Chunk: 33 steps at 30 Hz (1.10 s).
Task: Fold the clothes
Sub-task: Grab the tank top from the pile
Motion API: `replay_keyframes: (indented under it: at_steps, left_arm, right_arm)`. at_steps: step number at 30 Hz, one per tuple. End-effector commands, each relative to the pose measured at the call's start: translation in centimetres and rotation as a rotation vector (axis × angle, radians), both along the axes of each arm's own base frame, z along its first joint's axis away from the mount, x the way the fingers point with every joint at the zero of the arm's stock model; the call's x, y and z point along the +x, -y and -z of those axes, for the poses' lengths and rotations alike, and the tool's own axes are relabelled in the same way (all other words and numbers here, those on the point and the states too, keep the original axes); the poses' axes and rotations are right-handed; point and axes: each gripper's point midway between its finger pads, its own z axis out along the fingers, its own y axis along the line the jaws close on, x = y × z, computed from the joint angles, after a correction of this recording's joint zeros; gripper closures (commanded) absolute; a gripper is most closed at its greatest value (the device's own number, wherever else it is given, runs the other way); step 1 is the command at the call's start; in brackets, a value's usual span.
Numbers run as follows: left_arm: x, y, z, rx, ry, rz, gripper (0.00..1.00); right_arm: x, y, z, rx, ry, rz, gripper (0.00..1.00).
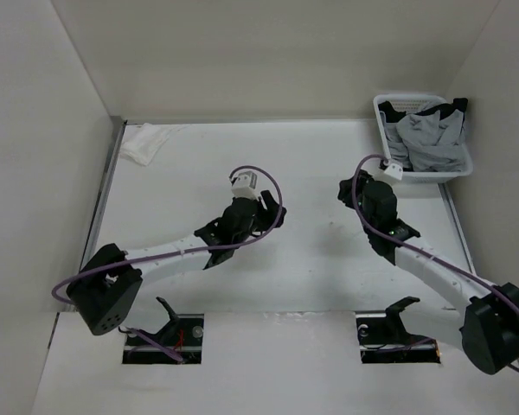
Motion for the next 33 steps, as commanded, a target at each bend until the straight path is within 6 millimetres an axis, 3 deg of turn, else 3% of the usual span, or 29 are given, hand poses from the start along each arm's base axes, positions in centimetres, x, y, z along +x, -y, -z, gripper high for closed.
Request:
replay_keyframes:
  at_steps: [1, 4, 8, 10, 12, 14, 15, 17, 20, 24, 29, 32, 33]
  left_arm:
    - [-2.7, 1.8, -1.8, -0.034, 0.071, 0.122, 0.44]
    - [-4.3, 3.3, -0.8, -0.014, 0.094, 0.19, 0.44]
    - [-6.3, 5.0, -0.2, 0.023, 0.17, 0.297, 0.47]
    - [-6.7, 5.0, 0.2, 0.049, 0.19, 0.3, 0.47]
    - [-6.8, 5.0, 0.2, 0.058, 0.205, 0.29, 0.47]
    - [-6.8, 4.9, 0.1, 0.064, 0.218, 0.292, 0.47]
    - [-6.6, 4.7, 0.2, 0.061, 0.219, 0.285, 0.47]
    - [-6.4, 4.5, 0.3, 0.059, 0.215, 0.281, 0.47]
    - [-6.2, 4.1, 0.2, 0.044, 0.208, 0.281, 0.47]
    - [-5.3, 3.6, 1.0, 0.051, 0.192, 0.258, 0.47]
    - [-4.9, 3.7, 1.8, 0.033, 0.154, 0.263, 0.47]
    - [-4.7, 3.5, 1.8, 0.029, 0.156, 0.256, 0.47]
    - [-4.7, 3.4, 1.8, 0.029, 0.156, 0.255, 0.47]
  right_arm:
    - [0.8, 3.6, -2.2, -0.035, 0.004, 0.1, 0.55]
    - [2.1, 6.1, -3.7, -0.047, 0.01, 0.162, 0.67]
    - [4.3, 11.2, -5.1, -0.054, -0.033, 0.318, 0.97]
    - [5.7, 14.3, -5.6, -0.048, -0.056, 0.419, 1.0]
    - [7.1, 17.9, -5.6, -0.045, -0.076, 0.535, 0.99]
    - [8.5, 21.5, -5.5, -0.026, -0.089, 0.631, 0.89]
    - [9.6, 24.0, -5.1, -0.016, -0.096, 0.683, 0.78]
    - [11.4, 26.9, -4.1, -0.009, -0.127, 0.705, 0.64]
    - [13.9, 30.7, -1.9, 0.017, -0.188, 0.688, 0.57]
    - [14.8, 32.7, 0.3, 0.037, -0.233, 0.688, 0.54]
    - [15.8, 33.7, 2.8, 0.065, -0.272, 0.676, 0.55]
    - [16.5, 33.5, 1.5, 0.088, -0.219, 0.639, 0.89]
    - [16.6, 33.4, 0.8, 0.085, -0.192, 0.628, 0.95]
